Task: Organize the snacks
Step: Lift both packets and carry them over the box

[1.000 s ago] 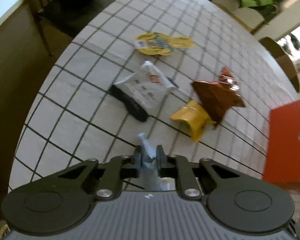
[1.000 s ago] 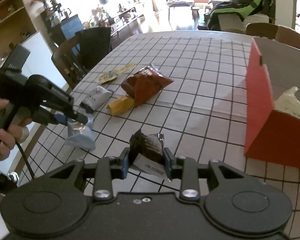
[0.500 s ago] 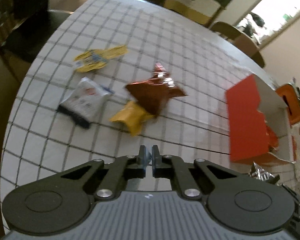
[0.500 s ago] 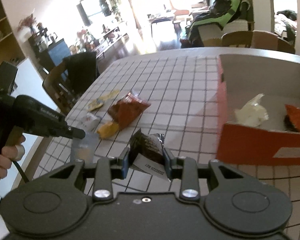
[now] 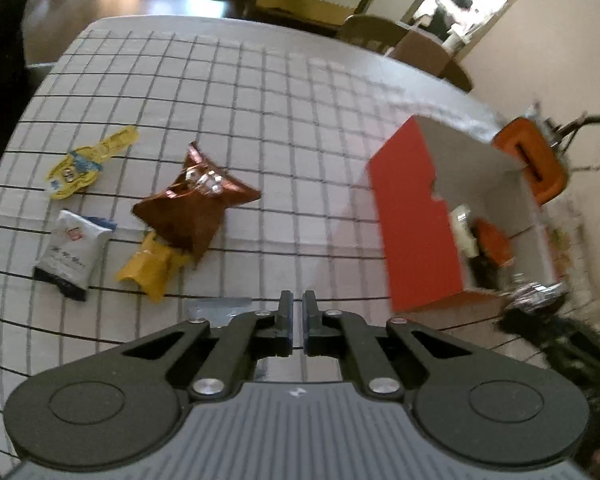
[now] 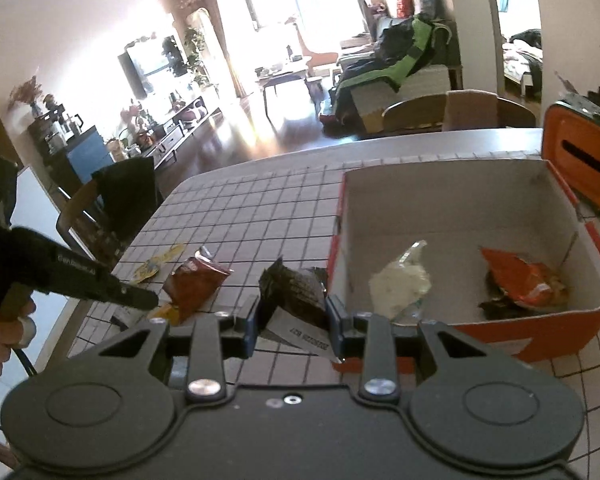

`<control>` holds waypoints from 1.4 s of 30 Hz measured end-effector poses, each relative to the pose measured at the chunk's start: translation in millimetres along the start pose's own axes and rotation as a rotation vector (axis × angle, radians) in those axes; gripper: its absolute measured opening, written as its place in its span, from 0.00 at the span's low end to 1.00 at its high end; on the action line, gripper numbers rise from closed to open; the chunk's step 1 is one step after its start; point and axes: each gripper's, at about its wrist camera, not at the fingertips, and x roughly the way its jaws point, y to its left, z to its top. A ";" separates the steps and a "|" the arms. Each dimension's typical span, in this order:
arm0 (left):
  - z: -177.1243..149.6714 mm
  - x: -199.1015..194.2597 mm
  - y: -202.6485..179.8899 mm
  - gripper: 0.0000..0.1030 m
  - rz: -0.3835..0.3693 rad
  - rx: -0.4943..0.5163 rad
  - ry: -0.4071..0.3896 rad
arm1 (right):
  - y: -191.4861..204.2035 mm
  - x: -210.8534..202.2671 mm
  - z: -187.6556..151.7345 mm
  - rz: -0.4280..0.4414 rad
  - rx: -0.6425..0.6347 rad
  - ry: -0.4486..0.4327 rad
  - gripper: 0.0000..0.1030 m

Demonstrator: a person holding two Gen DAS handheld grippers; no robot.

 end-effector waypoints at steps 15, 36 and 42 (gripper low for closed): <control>-25.1 61.4 6.2 0.70 0.185 -0.015 0.095 | -6.3 18.9 -22.8 0.031 0.037 0.086 0.32; -43.1 84.6 12.7 0.46 0.267 -0.053 0.115 | -12.1 30.1 -35.4 0.068 0.018 0.129 0.32; -35.0 60.1 -1.6 0.46 0.214 -0.063 0.039 | -15.7 23.7 -28.8 0.083 0.012 0.114 0.32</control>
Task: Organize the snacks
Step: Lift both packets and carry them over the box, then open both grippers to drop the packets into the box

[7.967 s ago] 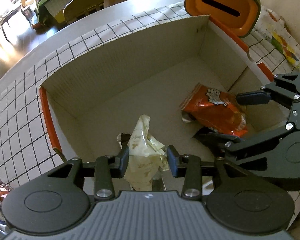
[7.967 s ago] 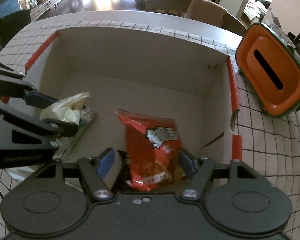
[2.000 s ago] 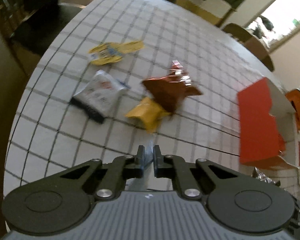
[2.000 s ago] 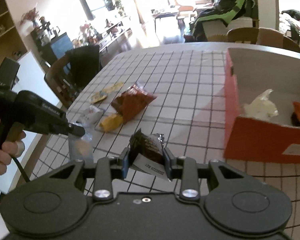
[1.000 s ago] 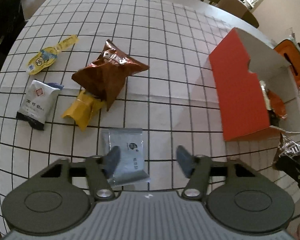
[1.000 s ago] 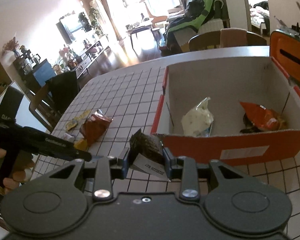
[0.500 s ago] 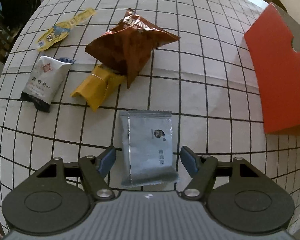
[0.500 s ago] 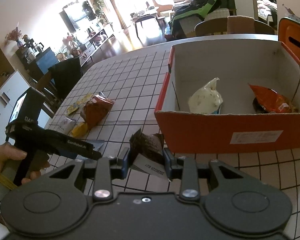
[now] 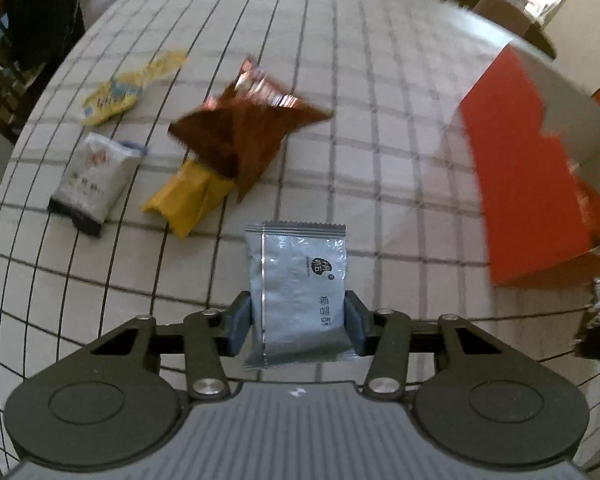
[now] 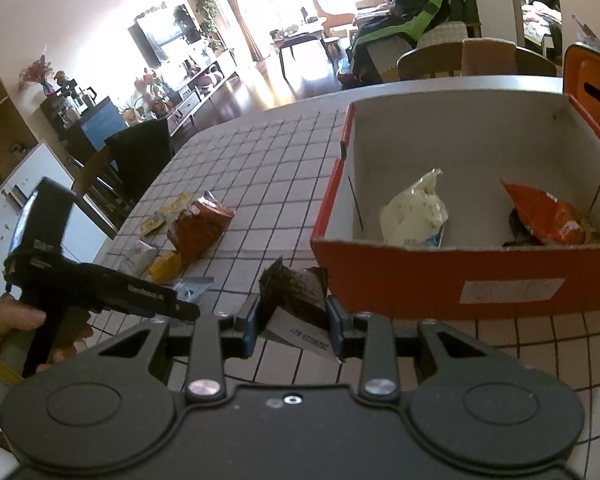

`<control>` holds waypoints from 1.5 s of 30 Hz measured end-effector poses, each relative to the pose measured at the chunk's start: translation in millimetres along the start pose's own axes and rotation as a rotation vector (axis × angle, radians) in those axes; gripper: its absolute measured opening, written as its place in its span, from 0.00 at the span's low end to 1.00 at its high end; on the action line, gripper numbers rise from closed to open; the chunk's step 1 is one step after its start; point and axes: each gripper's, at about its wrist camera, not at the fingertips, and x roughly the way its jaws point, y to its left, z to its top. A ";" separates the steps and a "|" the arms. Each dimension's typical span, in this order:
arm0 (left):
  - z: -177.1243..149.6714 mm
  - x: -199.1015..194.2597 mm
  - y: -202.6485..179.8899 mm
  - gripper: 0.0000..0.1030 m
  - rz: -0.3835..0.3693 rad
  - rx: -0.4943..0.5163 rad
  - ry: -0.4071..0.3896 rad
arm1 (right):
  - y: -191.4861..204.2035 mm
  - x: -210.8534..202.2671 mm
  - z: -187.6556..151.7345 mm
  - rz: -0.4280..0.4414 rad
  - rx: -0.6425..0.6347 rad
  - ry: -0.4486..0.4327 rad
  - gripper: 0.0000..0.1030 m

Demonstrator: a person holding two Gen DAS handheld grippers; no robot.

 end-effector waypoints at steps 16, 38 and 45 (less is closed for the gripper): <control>35.5 -54.1 -96.6 0.46 -0.140 0.121 -0.147 | -48.0 -41.0 50.9 -0.058 -0.046 -0.134 0.32; 91.9 -0.9 -228.4 0.46 -0.137 0.314 -0.041 | -126.0 -8.1 68.6 -0.142 -0.052 0.041 0.32; 104.0 26.0 -238.1 0.46 -0.093 0.318 0.005 | -130.5 20.9 73.5 -0.130 -0.084 0.159 0.32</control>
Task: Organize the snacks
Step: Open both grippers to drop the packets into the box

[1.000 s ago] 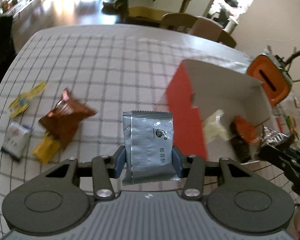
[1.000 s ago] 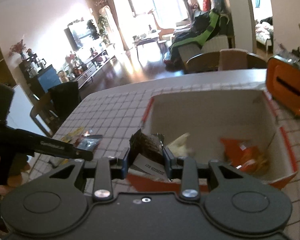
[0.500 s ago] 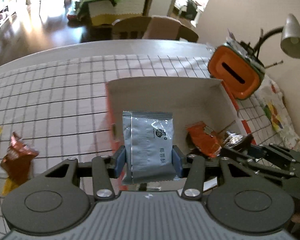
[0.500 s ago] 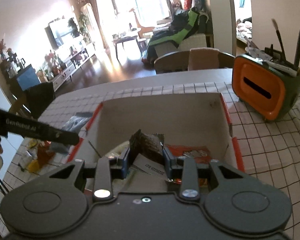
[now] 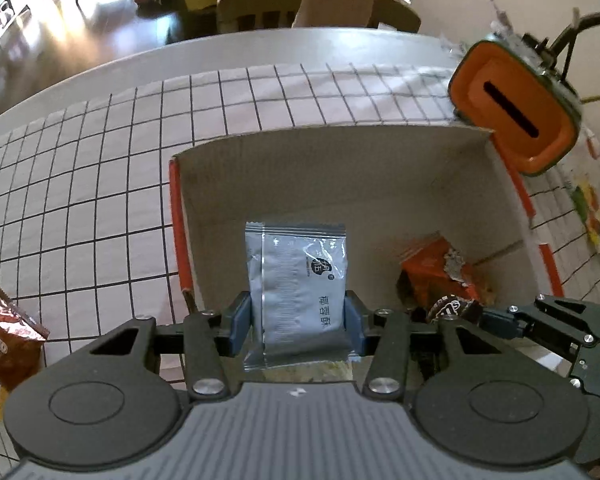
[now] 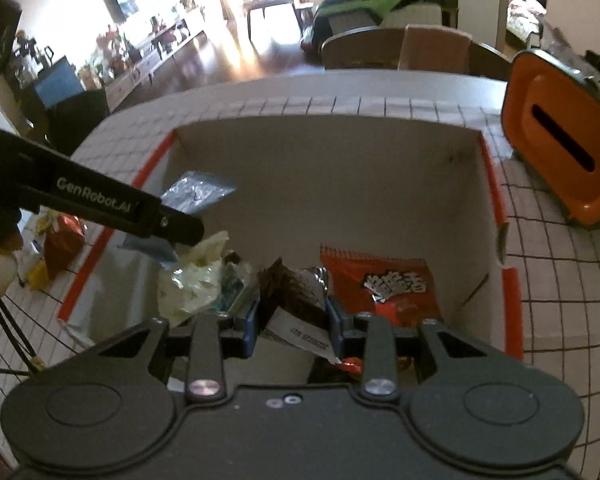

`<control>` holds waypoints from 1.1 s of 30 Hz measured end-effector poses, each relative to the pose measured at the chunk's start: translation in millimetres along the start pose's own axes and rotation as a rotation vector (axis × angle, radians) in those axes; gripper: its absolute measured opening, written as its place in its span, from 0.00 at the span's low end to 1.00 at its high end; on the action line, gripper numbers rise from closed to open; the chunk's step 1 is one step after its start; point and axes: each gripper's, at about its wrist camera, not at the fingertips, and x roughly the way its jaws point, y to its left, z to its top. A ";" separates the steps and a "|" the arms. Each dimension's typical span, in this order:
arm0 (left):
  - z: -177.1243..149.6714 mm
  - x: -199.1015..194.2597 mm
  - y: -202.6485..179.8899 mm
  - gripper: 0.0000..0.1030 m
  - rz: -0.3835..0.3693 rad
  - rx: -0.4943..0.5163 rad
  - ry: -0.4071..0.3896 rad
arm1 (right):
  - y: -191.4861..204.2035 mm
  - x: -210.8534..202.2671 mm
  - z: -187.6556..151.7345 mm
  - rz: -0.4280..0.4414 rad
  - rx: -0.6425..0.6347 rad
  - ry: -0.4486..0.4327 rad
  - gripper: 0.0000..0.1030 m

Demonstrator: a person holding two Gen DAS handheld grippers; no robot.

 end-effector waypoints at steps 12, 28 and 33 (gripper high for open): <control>2.1 21.4 -5.8 0.47 0.024 0.041 0.043 | 14.4 18.2 -3.0 -0.005 -0.039 0.068 0.32; -13.8 -10.6 -5.7 0.55 -0.023 0.092 -0.035 | 15.2 -11.4 0.2 -0.022 -0.015 0.023 0.36; -21.8 -28.8 0.1 0.56 -0.041 0.098 -0.072 | 25.3 -26.1 0.1 -0.023 -0.020 -0.008 0.38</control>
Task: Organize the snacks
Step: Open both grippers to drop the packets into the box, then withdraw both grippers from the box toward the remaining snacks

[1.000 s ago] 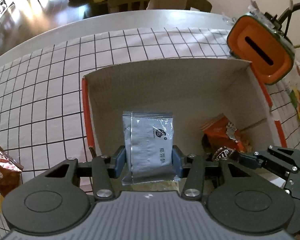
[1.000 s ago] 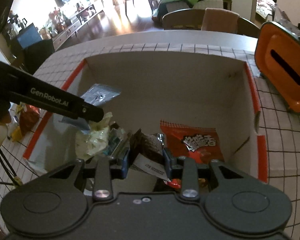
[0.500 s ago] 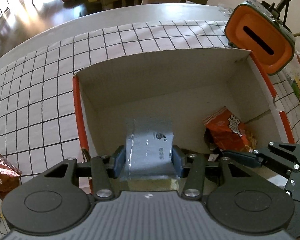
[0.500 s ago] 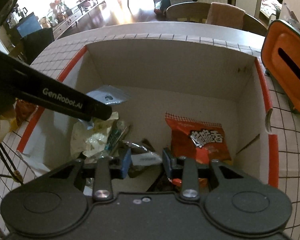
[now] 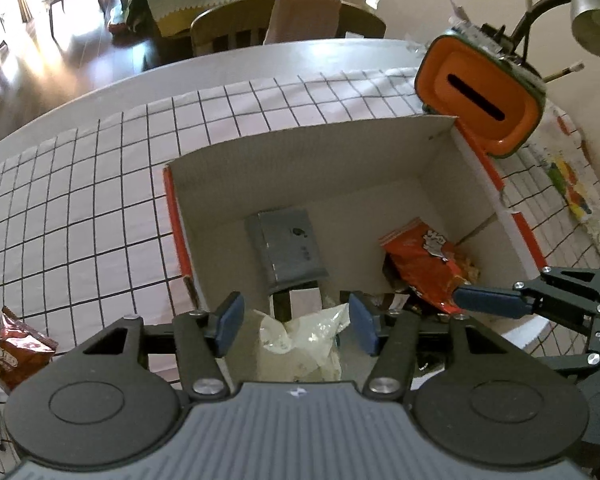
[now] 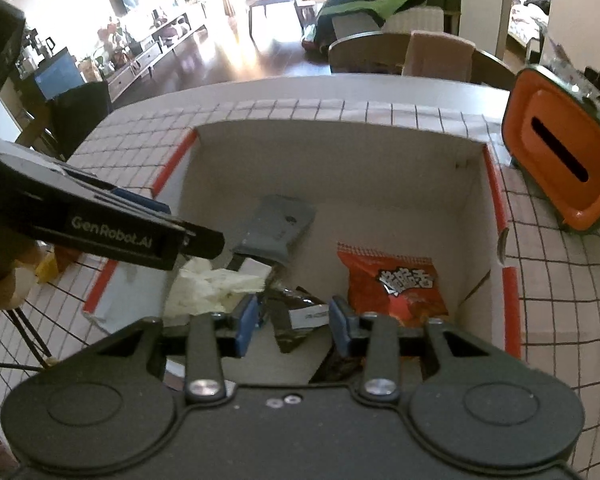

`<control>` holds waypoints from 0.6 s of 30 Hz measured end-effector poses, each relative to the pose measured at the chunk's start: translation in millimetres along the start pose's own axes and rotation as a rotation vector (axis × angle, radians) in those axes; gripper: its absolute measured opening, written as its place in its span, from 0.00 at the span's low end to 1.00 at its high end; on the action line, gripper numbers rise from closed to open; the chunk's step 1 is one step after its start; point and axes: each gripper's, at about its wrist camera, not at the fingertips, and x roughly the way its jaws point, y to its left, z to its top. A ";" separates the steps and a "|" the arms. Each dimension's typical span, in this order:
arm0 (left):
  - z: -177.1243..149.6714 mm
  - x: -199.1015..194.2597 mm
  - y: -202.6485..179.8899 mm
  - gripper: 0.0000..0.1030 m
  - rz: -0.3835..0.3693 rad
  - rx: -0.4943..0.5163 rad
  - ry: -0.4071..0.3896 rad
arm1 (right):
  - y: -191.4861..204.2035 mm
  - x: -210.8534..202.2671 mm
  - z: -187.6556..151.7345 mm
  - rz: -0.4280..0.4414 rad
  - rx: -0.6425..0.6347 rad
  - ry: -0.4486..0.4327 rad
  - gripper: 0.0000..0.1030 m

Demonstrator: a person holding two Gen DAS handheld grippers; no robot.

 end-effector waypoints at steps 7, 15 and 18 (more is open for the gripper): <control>-12.5 -30.3 9.0 0.62 -0.011 0.017 -0.078 | 20.0 -23.9 1.7 -0.008 -0.008 -0.064 0.44; -30.2 -66.9 29.7 0.68 -0.017 0.022 -0.166 | 44.8 -44.8 1.7 -0.003 0.006 -0.133 0.56; -39.5 -80.0 40.3 0.71 -0.013 0.025 -0.202 | 53.7 -49.4 2.4 0.000 0.019 -0.162 0.63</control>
